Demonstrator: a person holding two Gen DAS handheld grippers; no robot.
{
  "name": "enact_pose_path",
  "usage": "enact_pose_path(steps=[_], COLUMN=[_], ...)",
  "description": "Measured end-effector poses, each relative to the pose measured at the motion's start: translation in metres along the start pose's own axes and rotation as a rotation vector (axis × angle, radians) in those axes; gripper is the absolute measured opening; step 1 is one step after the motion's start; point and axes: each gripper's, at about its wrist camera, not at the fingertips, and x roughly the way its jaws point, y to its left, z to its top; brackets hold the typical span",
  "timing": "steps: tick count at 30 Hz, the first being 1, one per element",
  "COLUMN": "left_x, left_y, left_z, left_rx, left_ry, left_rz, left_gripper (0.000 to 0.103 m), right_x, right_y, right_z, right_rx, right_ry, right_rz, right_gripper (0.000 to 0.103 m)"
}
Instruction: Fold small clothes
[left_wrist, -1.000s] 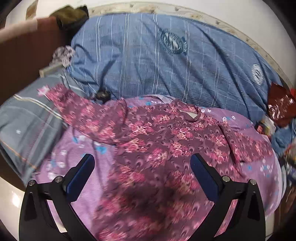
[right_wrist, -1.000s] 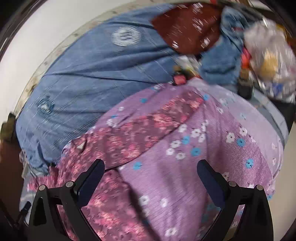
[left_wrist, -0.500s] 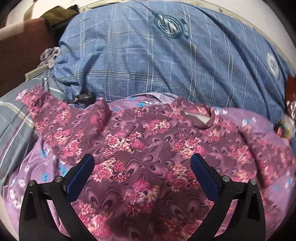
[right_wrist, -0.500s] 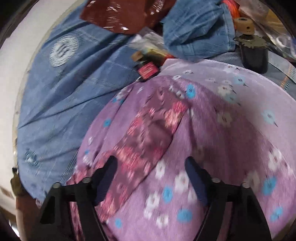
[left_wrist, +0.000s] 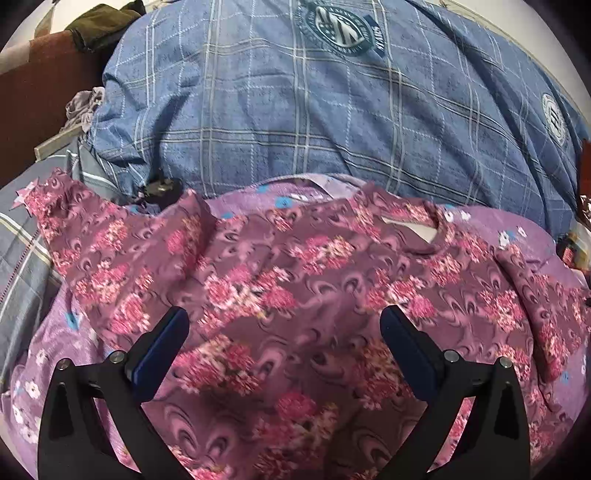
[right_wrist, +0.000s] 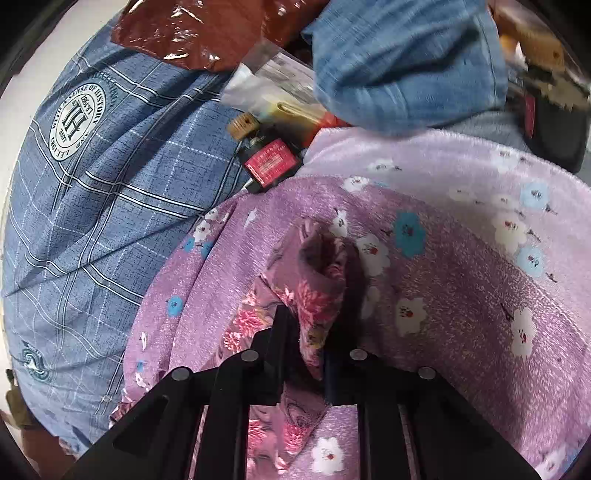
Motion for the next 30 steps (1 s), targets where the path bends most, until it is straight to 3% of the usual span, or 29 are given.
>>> enact_pose_path(steps=[5,7,8,9,15,19,23,26,27,28,30], left_x=[-0.007,-0.009,-0.01,-0.011,-0.015,-0.02,-0.024,-0.025,-0.023,-0.022,-0.019], left_y=[0.024,0.036,0.04,0.047,0.081,0.105,0.138,0.163,0.172,0.177,0.187], left_z=[0.01,0.013,0.014,0.016,0.022,0.026,0.029,0.029,0.029,0.028,0.027], left_rx=[-0.059,-0.089,-0.098,-0.109,-0.157,-0.186,-0.23,-0.264,-0.284,-0.295,-0.314], left_ry=[-0.031,-0.036,-0.037,-0.037,-0.041,-0.05,-0.066,-0.078,-0.072,-0.068,-0.052], left_rz=[0.022,0.024,0.031,0.043,0.098,0.139,0.197,0.233,0.245,0.257,0.281], left_gripper=[0.103,0.103,0.103,0.103,0.103,0.103,0.103,0.103,0.103,0.103,0.103], right_x=[-0.052,-0.082,-0.112,-0.112,-0.184,-0.184,-0.156,-0.126,-0.1,-0.1,-0.072], right_y=[0.055,0.089,0.125,0.125,0.241,0.302,0.345,0.364,0.371,0.371,0.374], right_z=[0.0,-0.002,-0.007,-0.007,-0.056,-0.117,-0.187,-0.244,-0.281,-0.281,-0.313], right_rx=[-0.103,-0.145,-0.19,-0.19,-0.371,-0.483,-0.561,-0.608,-0.621,-0.621,-0.636], right_ry=[-0.099,-0.144,-0.187,-0.187,-0.245,-0.158,-0.011,0.088,0.167,0.167,0.231], right_rz=[0.077,0.132,0.191,0.191,0.378,0.465,0.54,0.55,0.54,0.54,0.518], right_gripper=[0.006,0.006,0.006,0.006,0.006,0.006,0.006,0.006,0.006,0.007,0.011])
